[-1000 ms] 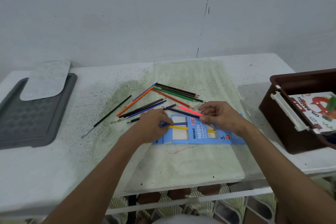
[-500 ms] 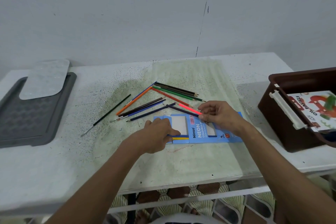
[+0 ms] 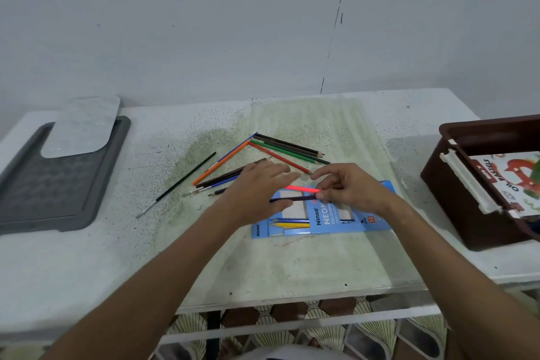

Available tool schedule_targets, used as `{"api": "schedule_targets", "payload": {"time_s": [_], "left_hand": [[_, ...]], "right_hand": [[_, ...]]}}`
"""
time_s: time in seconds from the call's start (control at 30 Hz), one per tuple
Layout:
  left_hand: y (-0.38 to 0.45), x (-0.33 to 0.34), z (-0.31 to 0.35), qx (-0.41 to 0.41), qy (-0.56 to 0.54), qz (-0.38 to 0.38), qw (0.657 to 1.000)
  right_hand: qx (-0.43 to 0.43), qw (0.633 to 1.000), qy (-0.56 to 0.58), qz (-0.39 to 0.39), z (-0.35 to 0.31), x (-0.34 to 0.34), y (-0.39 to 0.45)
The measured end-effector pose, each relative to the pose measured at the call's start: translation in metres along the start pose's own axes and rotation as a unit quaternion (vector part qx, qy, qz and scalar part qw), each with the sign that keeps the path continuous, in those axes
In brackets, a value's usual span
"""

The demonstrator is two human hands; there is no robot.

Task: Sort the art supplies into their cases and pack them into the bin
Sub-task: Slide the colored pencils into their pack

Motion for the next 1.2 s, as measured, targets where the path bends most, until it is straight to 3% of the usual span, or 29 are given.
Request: {"api": "schedule_targets", "payload": {"time_s": [0.1,0.3,0.63,0.93,1.2], "left_hand": [[0.011,0.006,0.004,0.017,0.089,-0.058,0.994],[-0.002,0.009,-0.024,-0.034,0.059,-0.094,0.993],[-0.015,0.000,-0.024,-0.061,-0.173,-0.071,0.981],[-0.060,0.001,-0.060,-0.118,-0.072,-0.113,0.984],[-0.034,0.008,-0.010,-0.084,-0.048,-0.116,0.989]], "right_hand": [[0.009,0.999,-0.030,-0.007,-0.002,0.002,0.001],[0.026,0.997,-0.074,-0.012,-0.004,-0.006,-0.003],[-0.022,0.998,-0.036,0.036,-0.009,-0.006,-0.005],[0.020,0.980,-0.194,-0.028,0.008,0.007,-0.022],[-0.013,0.976,-0.217,-0.009,0.017,0.011,-0.021]]}}
Point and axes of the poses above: each hand's wrist, its own y-axis towards the middle knuckle, its own x-axis out of the palm, z = x × y, the point moved 4 cm from there along y, towards the middle knuckle, and after that the axes turned 9 degrees about -z, right-handed, at the moved point
